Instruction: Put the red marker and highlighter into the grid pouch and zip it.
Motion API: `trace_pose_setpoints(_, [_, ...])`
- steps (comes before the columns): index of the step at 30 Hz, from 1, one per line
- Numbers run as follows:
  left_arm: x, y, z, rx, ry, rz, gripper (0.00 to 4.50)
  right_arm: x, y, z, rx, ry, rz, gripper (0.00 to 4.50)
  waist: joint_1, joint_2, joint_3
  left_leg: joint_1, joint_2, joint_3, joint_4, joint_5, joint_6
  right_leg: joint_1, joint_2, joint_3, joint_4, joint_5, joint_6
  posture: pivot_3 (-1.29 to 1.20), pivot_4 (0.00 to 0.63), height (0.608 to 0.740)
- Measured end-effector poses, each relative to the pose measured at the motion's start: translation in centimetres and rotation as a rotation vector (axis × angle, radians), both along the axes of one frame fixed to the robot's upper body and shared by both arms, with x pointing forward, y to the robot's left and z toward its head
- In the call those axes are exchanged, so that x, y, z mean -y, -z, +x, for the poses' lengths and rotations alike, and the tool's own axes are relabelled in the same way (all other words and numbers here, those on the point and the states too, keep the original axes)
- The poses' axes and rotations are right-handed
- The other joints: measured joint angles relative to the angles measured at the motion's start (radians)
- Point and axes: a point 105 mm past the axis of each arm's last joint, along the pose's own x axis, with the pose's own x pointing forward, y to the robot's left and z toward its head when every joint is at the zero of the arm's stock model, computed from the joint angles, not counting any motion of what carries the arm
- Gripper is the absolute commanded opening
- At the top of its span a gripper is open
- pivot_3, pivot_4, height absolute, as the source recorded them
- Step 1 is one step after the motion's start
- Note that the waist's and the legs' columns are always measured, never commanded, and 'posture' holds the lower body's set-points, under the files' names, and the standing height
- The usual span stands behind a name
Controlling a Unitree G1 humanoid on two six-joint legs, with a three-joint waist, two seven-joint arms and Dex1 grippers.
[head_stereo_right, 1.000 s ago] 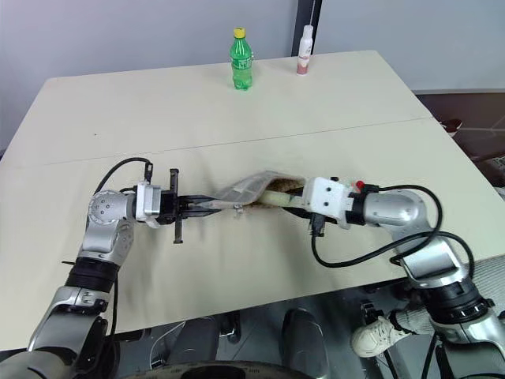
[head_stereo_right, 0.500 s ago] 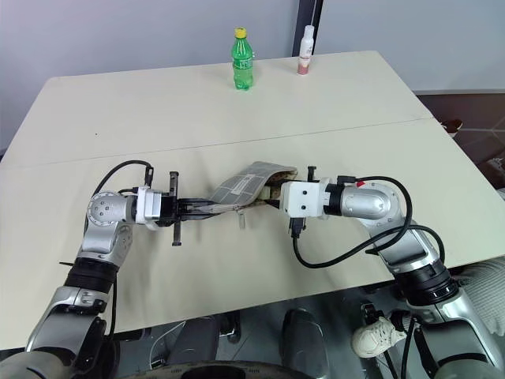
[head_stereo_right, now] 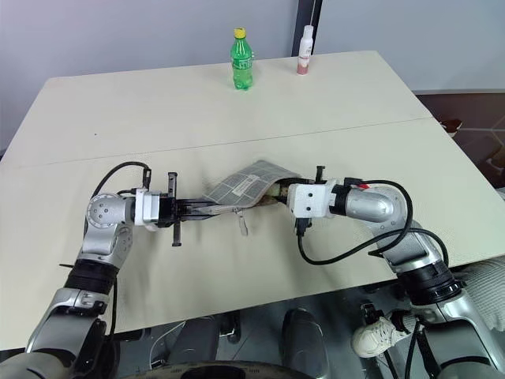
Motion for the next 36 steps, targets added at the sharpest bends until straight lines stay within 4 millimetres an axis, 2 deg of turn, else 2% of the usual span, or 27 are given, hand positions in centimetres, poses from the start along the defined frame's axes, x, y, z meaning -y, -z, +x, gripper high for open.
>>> trace_pose_setpoints(2, [0.0, 0.1, -0.1, -0.004, -0.003, -0.001, 0.00, 0.0, 0.2, 0.1, -0.021, 0.013, 0.009, 1.85, 0.000, 0.000, 0.000, 0.000, 0.000, 0.000, 0.000, 0.000, 0.000, 0.000, 0.000, 0.000, 0.000, 0.000, 0.000, 0.00, 0.150, 0.740])
trace_pose_setpoints(3, [-0.1, 0.3, -0.1, -0.008, -0.004, -0.001, 0.00, 0.1, 0.3, 0.1, -0.037, 0.022, 0.023, 2.18, 0.000, 0.000, 0.000, 0.000, 0.000, 0.000, 0.000, 0.000, 0.000, 0.000, 0.000, 0.000, 0.000, 0.000, 0.000, 0.00, 0.150, 0.740])
trace_pose_setpoints(7, [-0.1, 0.6, -0.2, -0.020, -0.012, -0.006, 0.00, 0.3, 0.2, -0.1, -0.058, 0.041, 0.069, 4.28, 0.002, 0.000, 0.000, 0.000, 0.000, 0.000, 0.000, 0.000, 0.000, 0.000, 0.000, 0.000, 0.001, 0.000, 0.000, 0.00, 0.150, 0.740])
trace_pose_setpoints(8, [-0.1, 0.5, -0.2, -0.018, -0.015, -0.008, 0.00, 0.5, 0.0, -0.3, -0.065, 0.051, 0.098, 4.45, 0.002, 0.000, 0.000, 0.000, 0.000, 0.000, 0.000, 0.000, 0.000, 0.000, 0.000, 0.000, 0.000, 0.000, 0.000, 0.00, 0.150, 0.740])
trace_pose_setpoints(12, [-0.2, 0.5, -0.3, -0.006, -0.020, -0.014, 0.00, 2.0, -0.4, -1.5, -0.162, 0.125, 0.239, 4.45, 0.003, 0.000, 0.000, 0.000, 0.000, 0.000, 0.000, 0.000, 0.000, 0.001, 0.000, 0.000, 0.000, 0.000, 0.000, 0.00, 0.150, 0.740])
trace_pose_setpoints(18, [-0.5, 0.7, -0.2, 0.020, -0.051, -0.026, 0.00, 5.6, -0.7, -4.1, -0.289, 0.289, 0.504, 4.45, 0.003, 0.000, 0.000, 0.001, 0.000, -0.001, 0.001, 0.000, 0.000, 0.002, 0.000, -0.001, 0.000, 0.000, 0.000, 0.00, 0.150, 0.740])
trace_pose_setpoints(21, [-0.6, 0.6, -0.1, 0.037, -0.057, -0.026, 0.00, 8.6, -0.4, -5.0, -0.257, 0.483, 0.670, 4.45, 0.005, 0.000, 0.000, 0.001, 0.000, -0.002, 0.001, 0.000, 0.000, 0.003, 0.000, -0.001, 0.000, 0.000, 0.000, 0.00, 0.150, 0.740])
trace_pose_setpoints(23, [-0.6, 0.6, -0.1, 0.036, -0.066, -0.031, 0.00, 10.4, 0.1, -5.3, -0.235, 0.587, 0.710, 4.45, 0.003, 0.000, 0.000, 0.001, 0.000, -0.002, 0.000, 0.000, 0.000, 0.003, 0.000, -0.001, 0.000, 0.000, 0.000, 0.00, 0.150, 0.740])
trace_pose_setpoints(28, [-0.5, 0.8, -0.1, 0.038, -0.072, -0.036, 0.00, 13.6, 0.3, -5.0, -0.163, 0.748, 0.719, 4.45, 0.001, 0.000, 0.000, 0.001, 0.000, -0.002, 0.000, 0.000, 0.000, 0.002, 0.000, -0.001, 0.000, 0.000, 0.000, 0.00, 0.150, 0.740])
trace_pose_setpoints(30, [-0.4, 0.9, -0.2, 0.039, -0.068, -0.037, 0.00, 15.3, 1.2, -4.4, -0.173, 0.832, 0.681, 4.45, 0.000, 0.000, 0.000, 0.001, 0.000, -0.002, 0.000, 0.000, 0.000, 0.002, 0.000, -0.001, -0.001, 0.000, 0.000, 0.00, 0.150, 0.740])
trace_pose_setpoints(32, [-0.2, 1.0, -0.2, 0.039, -0.064, -0.040, 0.00, 18.2, 2.6, -3.5, -0.230, 0.969, 0.674, 4.45, 0.003, 0.000, 0.000, 0.001, 0.000, -0.002, 0.000, 0.000, 0.000, 0.002, 0.000, -0.001, -0.001, 0.000, -0.001, 0.00, 0.150, 0.740])
trace_pose_setpoints(33, [-0.2, 1.0, -0.3, 0.040, -0.063, -0.040, 0.00, 18.9, 3.0, -3.5, -0.252, 0.999, 0.662, 4.45, 0.005, 0.000, 0.000, 0.001, -0.001, -0.002, 0.000, 0.000, 0.000, 0.002, 0.000, -0.001, -0.001, 0.000, -0.001, 0.00, 0.150, 0.740])
trace_pose_setpoints(36, [-0.2, 1.0, -0.3, 0.040, -0.062, -0.039, 0.00, 19.2, 4.2, -3.7, -0.352, 0.992, 0.611, 4.45, 0.000, 0.001, 0.000, 0.001, 0.000, -0.002, -0.001, 0.000, 0.000, 0.002, 0.000, -0.001, -0.001, 0.000, 0.000, 0.00, 0.150, 0.740])
